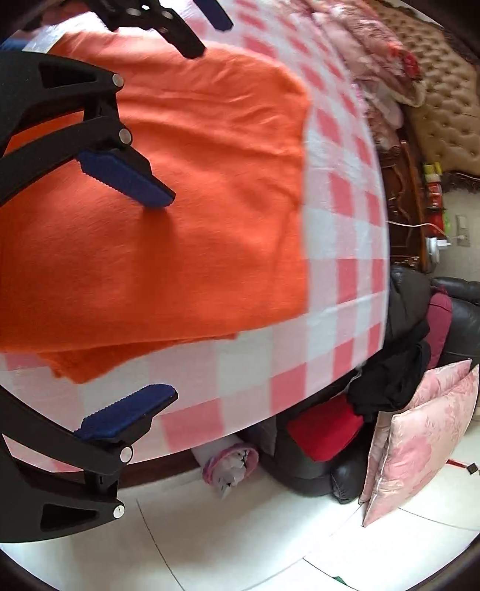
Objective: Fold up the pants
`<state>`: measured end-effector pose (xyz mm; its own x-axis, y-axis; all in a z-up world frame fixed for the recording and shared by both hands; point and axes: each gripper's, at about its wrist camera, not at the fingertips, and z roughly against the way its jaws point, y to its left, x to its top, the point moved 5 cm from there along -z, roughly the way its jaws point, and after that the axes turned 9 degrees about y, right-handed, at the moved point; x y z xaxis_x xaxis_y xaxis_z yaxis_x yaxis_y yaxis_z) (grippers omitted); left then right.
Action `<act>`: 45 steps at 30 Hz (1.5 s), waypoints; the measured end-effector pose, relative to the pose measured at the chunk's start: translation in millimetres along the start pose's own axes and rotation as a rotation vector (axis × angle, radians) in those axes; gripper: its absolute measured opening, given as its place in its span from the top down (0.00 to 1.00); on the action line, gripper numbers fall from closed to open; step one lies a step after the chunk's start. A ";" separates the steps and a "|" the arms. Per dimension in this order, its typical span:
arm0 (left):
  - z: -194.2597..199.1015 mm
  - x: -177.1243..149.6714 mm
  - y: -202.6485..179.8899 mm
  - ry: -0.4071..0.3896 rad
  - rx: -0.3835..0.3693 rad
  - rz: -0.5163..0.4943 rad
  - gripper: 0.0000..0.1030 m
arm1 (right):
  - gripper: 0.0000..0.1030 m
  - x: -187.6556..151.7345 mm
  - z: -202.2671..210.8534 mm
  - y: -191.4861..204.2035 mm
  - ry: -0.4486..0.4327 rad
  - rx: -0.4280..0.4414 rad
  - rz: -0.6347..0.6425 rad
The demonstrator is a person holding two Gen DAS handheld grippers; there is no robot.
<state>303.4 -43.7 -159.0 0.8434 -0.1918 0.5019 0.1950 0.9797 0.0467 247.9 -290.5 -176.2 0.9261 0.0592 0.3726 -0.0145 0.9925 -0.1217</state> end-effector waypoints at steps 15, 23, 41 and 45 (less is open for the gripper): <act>63.3 -59.8 -23.6 -0.035 -0.063 0.063 0.30 | 0.09 -66.7 65.0 -13.2 -0.041 0.020 -0.115; 101.4 -61.5 -34.8 -0.064 -0.108 0.122 0.04 | 0.09 -90.0 102.9 -10.7 -0.098 0.004 -0.117; 132.5 -62.0 -50.4 -0.086 -0.088 0.117 0.02 | 0.09 -99.2 130.6 -12.4 -0.140 -0.011 -0.114; 132.4 -62.1 -49.1 -0.093 -0.091 0.122 0.02 | 0.09 -98.8 129.5 -12.1 -0.139 -0.009 -0.114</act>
<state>175.2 -72.1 -78.1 0.8143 -0.0614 0.5772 0.1423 0.9852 -0.0960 107.7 -294.5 -92.5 0.8605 -0.0385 0.5080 0.0911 0.9927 -0.0791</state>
